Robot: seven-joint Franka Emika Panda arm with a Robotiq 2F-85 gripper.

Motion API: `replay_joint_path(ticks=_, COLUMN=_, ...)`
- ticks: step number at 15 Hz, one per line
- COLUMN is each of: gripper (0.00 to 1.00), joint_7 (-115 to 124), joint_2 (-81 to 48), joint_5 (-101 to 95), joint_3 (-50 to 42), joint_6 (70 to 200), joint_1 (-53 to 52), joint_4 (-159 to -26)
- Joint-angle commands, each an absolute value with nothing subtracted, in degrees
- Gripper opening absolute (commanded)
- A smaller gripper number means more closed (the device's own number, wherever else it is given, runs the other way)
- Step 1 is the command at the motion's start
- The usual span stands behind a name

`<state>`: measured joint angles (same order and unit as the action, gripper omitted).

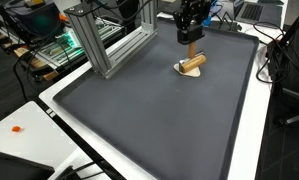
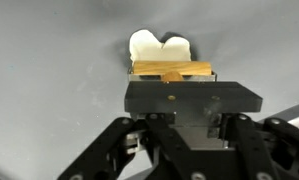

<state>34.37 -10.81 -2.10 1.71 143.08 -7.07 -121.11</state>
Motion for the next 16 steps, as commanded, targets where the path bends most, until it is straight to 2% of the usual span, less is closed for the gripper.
replay_joint_path(ticks=1, gripper=0.24, joint_7=33.45, joint_2=-11.41, joint_5=-1.06, joint_3=1.83, joint_6=138.68, joint_1=-7.27, joint_4=-122.22)
replay_joint_path(ticks=16, gripper=0.24, joint_7=25.21, joint_2=-11.36, joint_5=-3.01, joint_3=2.87, joint_6=133.66, joint_1=-7.7, joint_4=-121.13)
